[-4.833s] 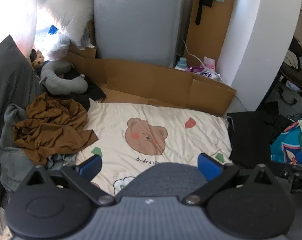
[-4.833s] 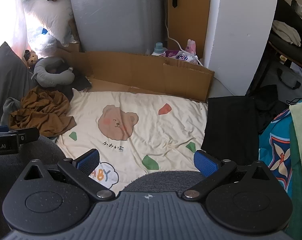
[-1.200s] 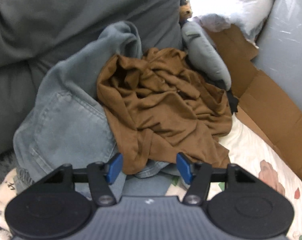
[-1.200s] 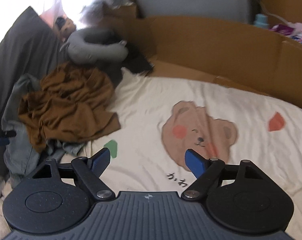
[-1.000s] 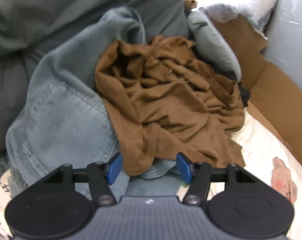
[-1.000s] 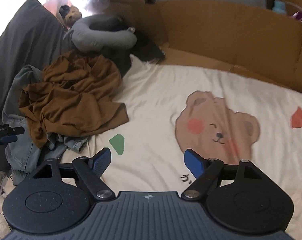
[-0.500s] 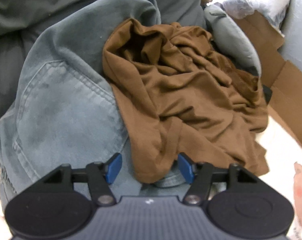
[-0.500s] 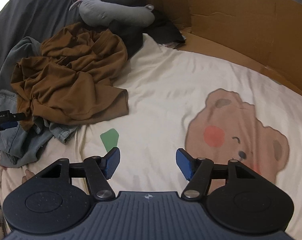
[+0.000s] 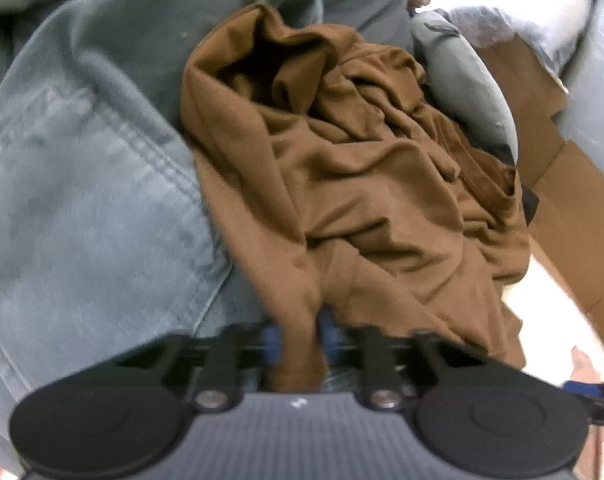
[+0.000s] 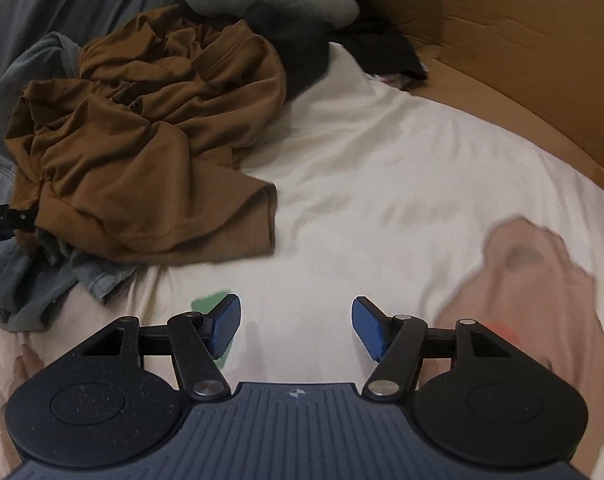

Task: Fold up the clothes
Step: 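Close the left tool on the brown T-shirt edge while the right tool grasps another edge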

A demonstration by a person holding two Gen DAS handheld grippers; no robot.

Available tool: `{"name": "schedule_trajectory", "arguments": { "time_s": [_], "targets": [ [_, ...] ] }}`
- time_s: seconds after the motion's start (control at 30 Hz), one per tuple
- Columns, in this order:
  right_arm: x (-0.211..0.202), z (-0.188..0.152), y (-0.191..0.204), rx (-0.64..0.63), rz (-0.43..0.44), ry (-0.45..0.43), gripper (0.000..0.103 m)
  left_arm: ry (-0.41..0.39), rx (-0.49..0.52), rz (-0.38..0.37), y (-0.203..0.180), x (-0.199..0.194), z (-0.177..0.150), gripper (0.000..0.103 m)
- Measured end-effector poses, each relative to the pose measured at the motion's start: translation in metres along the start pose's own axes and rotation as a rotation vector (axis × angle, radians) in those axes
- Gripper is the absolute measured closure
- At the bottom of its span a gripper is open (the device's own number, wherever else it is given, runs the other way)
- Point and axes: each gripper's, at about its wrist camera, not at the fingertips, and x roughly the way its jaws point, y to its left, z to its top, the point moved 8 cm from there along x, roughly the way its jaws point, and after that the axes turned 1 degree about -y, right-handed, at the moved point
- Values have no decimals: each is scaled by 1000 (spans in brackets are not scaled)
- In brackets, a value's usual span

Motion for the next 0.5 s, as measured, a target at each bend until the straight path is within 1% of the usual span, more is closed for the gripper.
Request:
{"name": "schedule_trajectory", "arguments": {
  "time_s": [0.03, 0.07, 0.1, 0.17, 0.23, 0.37, 0.43, 0.47, 0.5],
  "targets": [
    [6, 5, 1, -14, 3, 0, 38, -1, -16, 1, 1, 0, -1, 93],
    [12, 10, 2, -32, 7, -2, 38, -3, -30, 0, 3, -2, -1, 97],
    [17, 15, 3, -51, 12, -3, 38, -4, -45, 0, 4, -3, -1, 98],
    [25, 24, 6, -95, 15, 0, 38, -8, -73, 1, 8, -9, -1, 98],
    [32, 30, 8, -127, 18, 12, 38, -18, -80, 8, 11, -18, -1, 99],
    [29, 37, 21, -165, 53, 0, 38, -40, -52, 20, 14, -35, 3, 99],
    [25, 38, 31, -172, 91, -4, 38, -40, -51, 19, 17, -40, 4, 100],
    [23, 38, 37, -171, 115, -2, 39, -41, -52, 17, 18, -43, 5, 100],
    [21, 37, 43, -176, 135, -1, 42, -43, -48, 19, 21, -45, 8, 100]
  ]
}}
